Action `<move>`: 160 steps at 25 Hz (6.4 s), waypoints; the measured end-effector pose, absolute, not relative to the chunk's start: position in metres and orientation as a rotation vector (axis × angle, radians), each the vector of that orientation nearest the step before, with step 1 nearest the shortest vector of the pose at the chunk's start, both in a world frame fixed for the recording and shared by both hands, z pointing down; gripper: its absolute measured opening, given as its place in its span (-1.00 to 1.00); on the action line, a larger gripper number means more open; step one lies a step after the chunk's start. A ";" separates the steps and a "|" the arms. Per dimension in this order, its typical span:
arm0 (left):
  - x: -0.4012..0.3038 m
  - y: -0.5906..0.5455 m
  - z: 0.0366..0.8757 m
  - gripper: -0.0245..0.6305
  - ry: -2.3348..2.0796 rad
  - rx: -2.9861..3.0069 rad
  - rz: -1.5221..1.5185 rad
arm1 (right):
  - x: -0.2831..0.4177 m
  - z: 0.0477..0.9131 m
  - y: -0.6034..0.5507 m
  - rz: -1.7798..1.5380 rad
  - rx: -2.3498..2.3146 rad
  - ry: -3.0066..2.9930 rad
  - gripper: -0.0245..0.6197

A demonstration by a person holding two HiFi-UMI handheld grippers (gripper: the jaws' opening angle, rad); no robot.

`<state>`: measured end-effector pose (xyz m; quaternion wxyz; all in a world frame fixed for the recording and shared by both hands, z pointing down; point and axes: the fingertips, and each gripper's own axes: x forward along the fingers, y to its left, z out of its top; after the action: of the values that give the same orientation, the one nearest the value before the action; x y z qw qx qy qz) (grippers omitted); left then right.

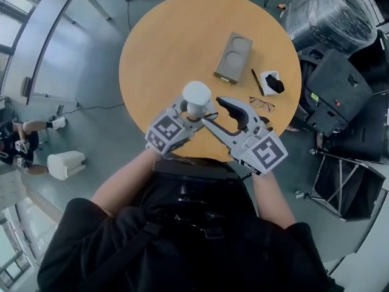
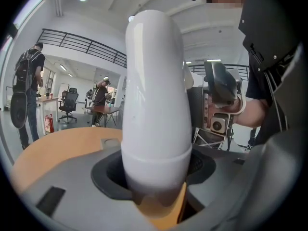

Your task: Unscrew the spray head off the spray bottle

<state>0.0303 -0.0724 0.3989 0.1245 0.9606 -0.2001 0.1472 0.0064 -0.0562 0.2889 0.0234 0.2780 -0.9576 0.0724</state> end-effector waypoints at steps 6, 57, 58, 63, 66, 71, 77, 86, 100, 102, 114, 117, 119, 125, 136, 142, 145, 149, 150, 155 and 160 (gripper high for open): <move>0.029 -0.073 0.392 -0.02 -0.597 2.803 0.448 | -0.006 0.283 -0.063 0.242 0.837 -2.966 -0.01; 0.050 0.012 0.308 -0.06 0.337 2.911 0.175 | -0.032 0.212 -0.023 0.235 -0.180 -3.222 -0.29; 0.050 0.010 0.307 -0.05 0.306 2.929 0.171 | -0.033 0.212 -0.025 0.231 -0.132 -3.225 -0.27; 0.048 -0.001 0.303 -0.04 0.180 2.990 0.155 | -0.029 0.205 -0.038 0.235 0.101 -3.222 -0.14; 0.046 -0.006 0.301 -0.03 0.113 2.975 0.119 | -0.021 0.207 -0.044 0.277 0.228 -3.222 -0.09; 0.037 -0.014 0.305 -0.03 -0.007 2.972 0.129 | -0.019 0.210 -0.051 0.311 0.424 -3.184 -0.07; 0.031 -0.037 0.304 -0.03 -0.238 2.941 0.106 | -0.011 0.216 -0.068 0.362 0.829 -3.087 -0.02; 0.014 -0.062 0.305 -0.03 -0.596 2.899 0.065 | -0.001 0.213 -0.063 0.349 1.121 -2.981 0.04; 0.009 -0.075 0.314 -0.03 -0.927 2.895 0.228 | -0.031 0.238 -0.071 0.394 1.100 -2.861 -0.16; 0.008 -0.078 0.315 -0.03 -1.007 2.911 0.272 | -0.032 0.241 -0.074 0.422 1.111 -2.847 -0.16; 0.012 -0.069 0.301 -0.11 -0.825 3.081 0.238 | -0.048 0.237 -0.064 0.406 0.835 -2.905 -0.24; 0.014 -0.052 0.302 -0.11 -0.541 3.071 0.166 | -0.055 0.234 -0.055 0.366 0.624 -2.922 -0.24; 0.018 -0.036 0.298 -0.11 -0.339 3.078 0.123 | -0.056 0.230 -0.044 0.313 0.434 -2.949 -0.24; 0.026 -0.005 0.283 -0.09 0.016 3.079 0.056 | -0.050 0.220 -0.022 0.277 0.171 -3.042 -0.20; 0.011 -0.080 0.301 -0.07 -0.633 3.009 0.068 | -0.047 0.223 -0.075 0.345 0.793 -2.941 0.10; 0.012 -0.098 0.316 -0.08 -0.852 2.990 0.164 | -0.041 0.224 -0.102 0.305 1.109 -2.854 -0.21; 0.016 -0.097 0.315 -0.07 -0.792 2.991 0.131 | -0.042 0.223 -0.103 0.265 1.070 -2.890 -0.22; 0.017 -0.081 0.299 -0.07 -0.555 3.069 0.054 | -0.047 0.212 -0.088 0.198 0.785 -3.024 -0.23; 0.019 -0.074 0.295 -0.07 -0.460 3.085 0.035 | -0.047 0.210 -0.082 0.197 0.701 -3.059 -0.24; 0.023 -0.035 0.284 -0.07 -0.033 3.101 -0.005 | -0.044 0.198 -0.055 0.176 0.337 -3.180 -0.24; 0.019 -0.025 0.293 -0.07 0.024 3.107 0.020 | -0.044 0.184 -0.047 0.127 0.291 -3.216 -0.24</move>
<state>0.0187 -0.0251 0.2928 0.0170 0.9998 0.0079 0.0065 -0.0438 -0.0474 0.1843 -0.0450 0.0900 -0.9942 0.0392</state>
